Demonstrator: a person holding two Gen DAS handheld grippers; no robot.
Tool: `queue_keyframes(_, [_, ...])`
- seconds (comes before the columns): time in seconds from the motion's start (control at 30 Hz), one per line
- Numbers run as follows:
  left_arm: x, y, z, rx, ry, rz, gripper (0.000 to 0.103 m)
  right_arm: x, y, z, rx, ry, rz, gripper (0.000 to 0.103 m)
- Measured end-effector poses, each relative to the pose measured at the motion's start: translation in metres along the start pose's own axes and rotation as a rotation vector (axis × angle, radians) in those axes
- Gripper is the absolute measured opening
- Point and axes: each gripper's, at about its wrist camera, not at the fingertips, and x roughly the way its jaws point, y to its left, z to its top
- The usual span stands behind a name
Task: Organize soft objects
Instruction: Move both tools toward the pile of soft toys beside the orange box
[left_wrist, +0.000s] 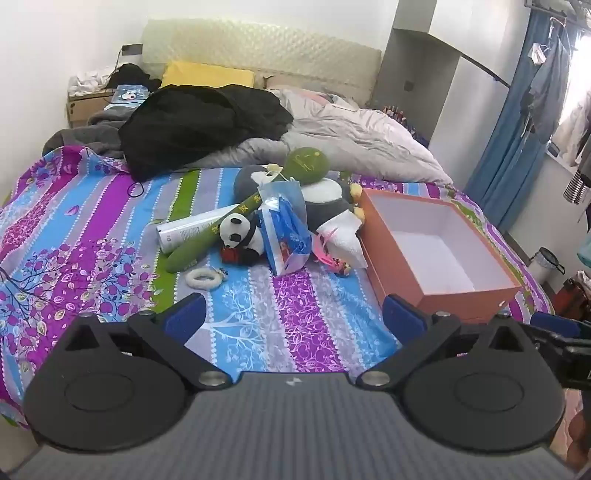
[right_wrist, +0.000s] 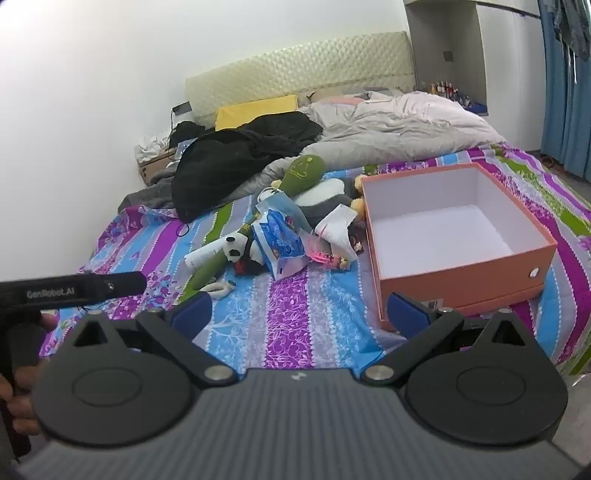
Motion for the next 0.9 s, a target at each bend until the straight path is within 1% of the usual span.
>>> queue_keyframes(0.03, [0.0, 0.0, 0.0, -0.012, 0.011, -0.01, 0.103, 0.001, -0.001, -0.001, 0.002, 0.008, 0.002, 0.103])
queue_keyframes(0.1, [0.001, 0.0, 0.0, -0.005, 0.01, -0.009, 0.103, 0.003, -0.005, -0.001, 0.01, 0.024, 0.003, 0.103])
queue_keyframes(0.13, [0.002, 0.001, 0.001, -0.003, 0.011, -0.011, 0.103, 0.006, 0.003, 0.003, -0.01, 0.035, -0.018, 0.103])
queue_keyframes(0.17, [0.004, 0.001, 0.002, 0.0, 0.015, -0.014, 0.103, 0.008, 0.003, 0.004, -0.01, 0.036, -0.021, 0.103])
queue_keyframes(0.23, [0.007, 0.005, 0.002, 0.004, 0.014, -0.017, 0.103, -0.001, 0.004, 0.0, -0.019, 0.008, -0.02, 0.103])
queue_keyframes(0.3, [0.005, 0.004, 0.003, 0.011, 0.008, -0.015, 0.103, -0.002, 0.002, -0.001, -0.016, 0.007, -0.011, 0.103])
queue_keyframes(0.4, [-0.003, 0.003, 0.0, 0.01, -0.022, -0.017, 0.103, 0.001, 0.005, -0.004, -0.019, 0.005, -0.005, 0.103])
queue_keyframes(0.5, [-0.008, 0.003, -0.001, 0.007, -0.039, -0.004, 0.103, 0.002, 0.005, -0.004, -0.016, 0.01, 0.008, 0.103])
queue_keyframes(0.8, [-0.006, 0.005, -0.005, 0.007, -0.036, -0.014, 0.103, 0.009, 0.004, -0.005, -0.007, 0.033, 0.004, 0.103])
queue_keyframes(0.9, [-0.004, 0.007, -0.005, 0.009, -0.03, -0.017, 0.103, 0.011, 0.006, -0.002, -0.014, 0.028, 0.002, 0.103])
